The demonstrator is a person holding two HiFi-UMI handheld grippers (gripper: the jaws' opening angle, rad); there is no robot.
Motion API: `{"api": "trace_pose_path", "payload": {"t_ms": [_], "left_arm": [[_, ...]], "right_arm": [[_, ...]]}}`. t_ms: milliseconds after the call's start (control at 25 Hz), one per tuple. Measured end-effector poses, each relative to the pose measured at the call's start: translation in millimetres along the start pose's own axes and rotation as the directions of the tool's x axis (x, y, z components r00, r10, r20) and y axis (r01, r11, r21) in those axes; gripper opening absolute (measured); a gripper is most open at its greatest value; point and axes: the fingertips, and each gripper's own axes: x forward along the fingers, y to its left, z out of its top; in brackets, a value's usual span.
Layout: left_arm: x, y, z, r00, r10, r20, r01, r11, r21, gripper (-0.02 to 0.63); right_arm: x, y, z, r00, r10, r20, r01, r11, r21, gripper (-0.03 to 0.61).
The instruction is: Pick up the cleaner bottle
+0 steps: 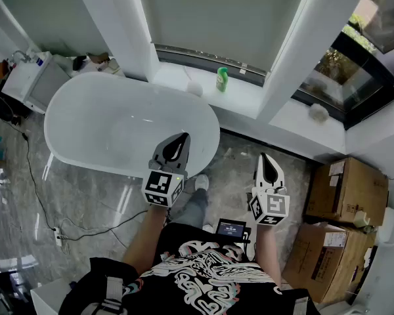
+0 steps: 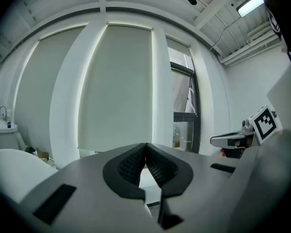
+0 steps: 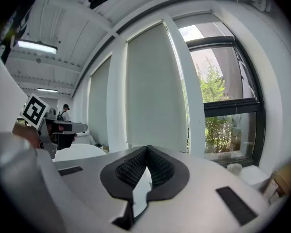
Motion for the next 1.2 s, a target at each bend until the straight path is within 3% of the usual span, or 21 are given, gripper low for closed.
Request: {"api": "trace_pose_path", "payload": {"t_ms": [320, 440, 520, 720, 840, 1000, 1200], "left_arm": [[-57, -39, 14, 0.998, -0.053, 0.036, 0.054, 0.998, -0.016, 0.015], [-64, -47, 18, 0.996, -0.077, 0.048, 0.080, 0.995, -0.055, 0.015], [-70, -56, 20, 0.993, -0.101, 0.062, 0.106, 0.991, -0.081, 0.015], [-80, -74, 27, 0.983, -0.153, 0.102, 0.160, 0.985, -0.060, 0.015], [-80, -73, 24, 0.985, -0.148, 0.091, 0.153, 0.987, -0.053, 0.015], [-63, -64, 24, 0.987, -0.135, 0.092, 0.139, 0.990, -0.036, 0.015], [-20, -43, 18, 0.991, -0.109, 0.083, 0.111, 0.993, -0.025, 0.015]], "right_arm": [[-77, 32, 7, 0.997, 0.067, 0.039, -0.068, 0.997, 0.044, 0.026], [-95, 38, 19, 0.977, 0.157, 0.144, -0.186, 0.957, 0.221, 0.026], [-106, 35, 23, 0.967, 0.171, 0.189, -0.221, 0.932, 0.286, 0.028], [-113, 33, 15, 0.979, 0.148, 0.138, -0.179, 0.953, 0.243, 0.027], [-108, 37, 12, 0.982, 0.149, 0.117, -0.173, 0.958, 0.228, 0.026], [-91, 26, 17, 0.978, 0.142, 0.155, -0.183, 0.937, 0.297, 0.026], [-47, 7, 11, 0.987, 0.123, 0.105, -0.144, 0.963, 0.229, 0.026]]}}
